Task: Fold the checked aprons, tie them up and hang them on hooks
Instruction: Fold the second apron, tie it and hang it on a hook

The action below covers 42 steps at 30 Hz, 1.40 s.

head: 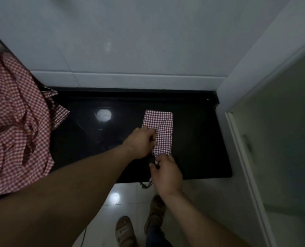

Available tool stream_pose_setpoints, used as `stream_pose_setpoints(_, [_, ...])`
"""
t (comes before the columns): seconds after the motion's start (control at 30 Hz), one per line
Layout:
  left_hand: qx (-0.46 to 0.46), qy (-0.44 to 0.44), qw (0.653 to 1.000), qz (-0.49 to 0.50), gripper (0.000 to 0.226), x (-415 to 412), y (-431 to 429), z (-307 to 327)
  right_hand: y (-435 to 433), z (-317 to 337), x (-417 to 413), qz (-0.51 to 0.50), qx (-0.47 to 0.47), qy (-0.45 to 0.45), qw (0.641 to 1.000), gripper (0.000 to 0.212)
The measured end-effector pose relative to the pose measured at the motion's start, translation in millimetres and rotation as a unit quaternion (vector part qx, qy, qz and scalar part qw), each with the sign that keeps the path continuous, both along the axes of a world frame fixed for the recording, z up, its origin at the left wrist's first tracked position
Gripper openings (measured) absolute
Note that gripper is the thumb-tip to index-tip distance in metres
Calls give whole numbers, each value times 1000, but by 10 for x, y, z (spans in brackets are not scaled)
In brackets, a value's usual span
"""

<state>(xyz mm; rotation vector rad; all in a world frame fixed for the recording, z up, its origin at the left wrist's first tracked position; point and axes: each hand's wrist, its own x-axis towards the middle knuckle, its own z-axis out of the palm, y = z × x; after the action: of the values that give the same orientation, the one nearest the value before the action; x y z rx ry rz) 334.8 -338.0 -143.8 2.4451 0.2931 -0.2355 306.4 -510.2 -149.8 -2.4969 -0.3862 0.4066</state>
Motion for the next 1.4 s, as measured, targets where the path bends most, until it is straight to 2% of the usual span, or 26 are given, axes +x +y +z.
stream_pose_setpoints(0.13, [-26,20,999,-4,5,-15,34,14,100,-40,-143,-45,-45,-32,997,28])
stream_pose_setpoints(0.3, [-35,23,999,-21,12,-63,85,22,164,-12,-114,-73,-85,-6,994,21])
stream_pose_setpoints(0.37, [-36,23,999,-26,14,-85,92,4,161,68,-67,-65,-90,33,993,15])
stream_pose_setpoints(0.43, [-35,28,998,-32,12,-95,95,-4,133,159,-8,-52,-72,117,989,5])
stream_pose_setpoints(0.53, [-33,23,999,-35,9,-138,86,4,84,235,-49,-3,-46,231,972,19])
stream_pose_setpoints(0.7, [-10,39,997,-69,21,-207,110,40,-11,364,-295,3,40,355,934,21])
stream_pose_setpoints(0.77, [6,55,994,-97,33,-224,133,92,-63,526,-335,20,34,403,914,12])
stream_pose_setpoints(0.87, [18,61,991,-115,45,-244,136,128,-151,744,-379,79,-17,452,889,28])
stream_pose_setpoints(0.97, [16,63,991,-115,45,-235,130,119,-205,956,-457,169,-80,456,870,15])
stream_pose_setpoints(1.07, [22,71,990,-119,46,-214,129,125,-235,1080,-490,232,-106,456,853,16])
stream_pose_setpoints(1.2, [25,72,990,-121,49,-230,121,135,-202,1176,-555,233,-118,485,835,27])
stream_pose_setpoints(1.27, [37,81,986,-138,59,-269,125,149,-236,1189,-554,219,-113,490,836,34])
stream_pose_setpoints(1.3, [48,86,983,-153,68,-299,128,154,-255,1196,-552,206,-112,480,845,35])
stream_pose_setpoints(1.33, [60,92,980,-169,76,-335,127,165,-273,1195,-539,204,-115,431,871,37])
stream_pose_setpoints(1.4, [82,94,974,-189,84,-397,111,172,-276,1145,-438,221,-136,261,930,44])
